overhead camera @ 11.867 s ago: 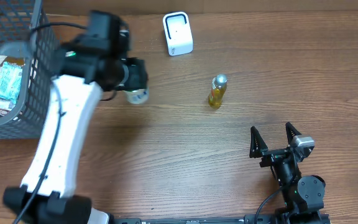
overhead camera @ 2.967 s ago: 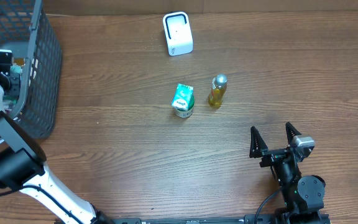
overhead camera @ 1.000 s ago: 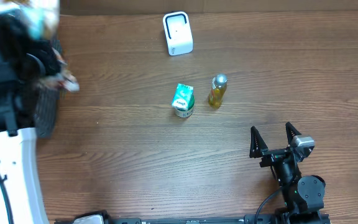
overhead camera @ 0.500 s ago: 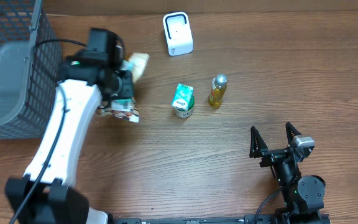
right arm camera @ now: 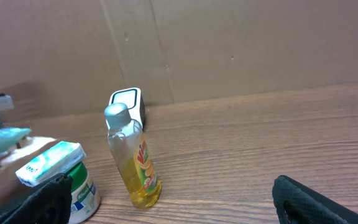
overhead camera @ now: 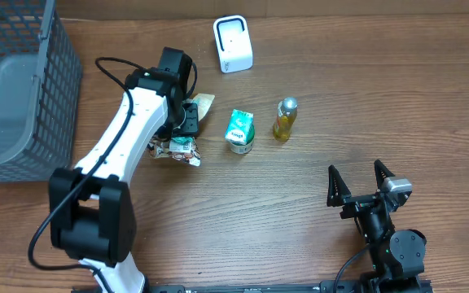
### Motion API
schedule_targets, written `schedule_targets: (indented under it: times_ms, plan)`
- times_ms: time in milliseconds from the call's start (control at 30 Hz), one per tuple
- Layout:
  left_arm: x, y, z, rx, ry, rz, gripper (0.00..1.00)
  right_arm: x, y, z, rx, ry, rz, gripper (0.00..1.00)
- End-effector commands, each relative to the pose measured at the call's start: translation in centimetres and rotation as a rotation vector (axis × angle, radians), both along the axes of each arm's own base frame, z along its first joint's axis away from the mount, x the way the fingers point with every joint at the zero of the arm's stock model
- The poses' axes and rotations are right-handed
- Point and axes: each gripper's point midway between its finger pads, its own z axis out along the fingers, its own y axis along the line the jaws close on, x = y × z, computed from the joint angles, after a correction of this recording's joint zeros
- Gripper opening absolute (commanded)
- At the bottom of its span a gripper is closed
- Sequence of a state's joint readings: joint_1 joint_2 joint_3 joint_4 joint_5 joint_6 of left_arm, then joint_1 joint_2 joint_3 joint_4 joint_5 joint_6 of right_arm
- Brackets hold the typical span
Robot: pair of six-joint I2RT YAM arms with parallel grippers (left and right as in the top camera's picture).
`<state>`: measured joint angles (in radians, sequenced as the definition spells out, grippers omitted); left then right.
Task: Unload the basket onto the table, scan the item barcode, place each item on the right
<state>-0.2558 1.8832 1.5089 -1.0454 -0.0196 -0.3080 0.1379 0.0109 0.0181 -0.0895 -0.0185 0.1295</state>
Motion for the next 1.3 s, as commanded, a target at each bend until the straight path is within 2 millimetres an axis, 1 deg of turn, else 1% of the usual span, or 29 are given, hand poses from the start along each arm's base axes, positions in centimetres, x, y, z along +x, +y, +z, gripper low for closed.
schedule_targets:
  times_ms: [0, 133, 267, 433, 600, 733, 800, 967, 1067, 1167, 1267]
  plan:
    - [0.3, 0.2, -1.1, 0.036, 0.01, 0.012, 0.07, 0.0, -0.2, -0.2, -0.007, -0.004, -0.009, 1.0]
    - [0.8, 0.4, -1.3, 0.046, -0.009, 0.022, 0.1, 0.0, -0.2, -0.2, -0.007, -0.004, -0.009, 1.0]
    - [1.1, 0.3, -1.2, 0.043, -0.021, 0.022, 0.11, 0.0, -0.2, -0.2, -0.007, -0.004, -0.009, 1.0]
    - [1.3, 0.3, -1.3, 0.051, -0.028, 0.021, 0.11, 0.0, -0.2, -0.2, -0.007, -0.004, -0.009, 1.0]
    - [1.5, 1.1, -1.1, 0.135, -0.052, 0.016, 0.12, 0.0, -0.2, -0.2, -0.007, -0.004, -0.009, 1.0]
    - [1.4, 0.5, -1.1, 0.138, -0.055, 0.001, 0.12, 0.0, -0.2, -0.2, -0.007, -0.004, -0.009, 1.0]
    - [1.5, 1.0, -1.0, 0.175, -0.066, 0.004, 0.13, 0.0, -0.2, -0.2, -0.007, -0.004, -0.009, 1.0]
    - [1.5, 1.3, -1.0, 0.192, -0.065, 0.006, 0.11, 0.0, -0.2, -0.2, -0.007, -0.004, -0.009, 1.0]
    - [1.5, 3.5, -1.3, 0.301, -0.088, 0.062, 0.12, 0.0, -0.2, -0.2, -0.007, -0.004, -0.009, 1.0]
    - [1.3, 5.3, -2.6, 0.364, -0.096, 0.077, 0.14, 0.0, -0.2, -0.2, -0.007, -0.004, -0.009, 1.0]
    - [1.3, 6.2, -3.7, 0.374, -0.092, 0.04, 0.16, 0.0, -0.2, -0.2, -0.007, -0.004, -0.009, 1.0]
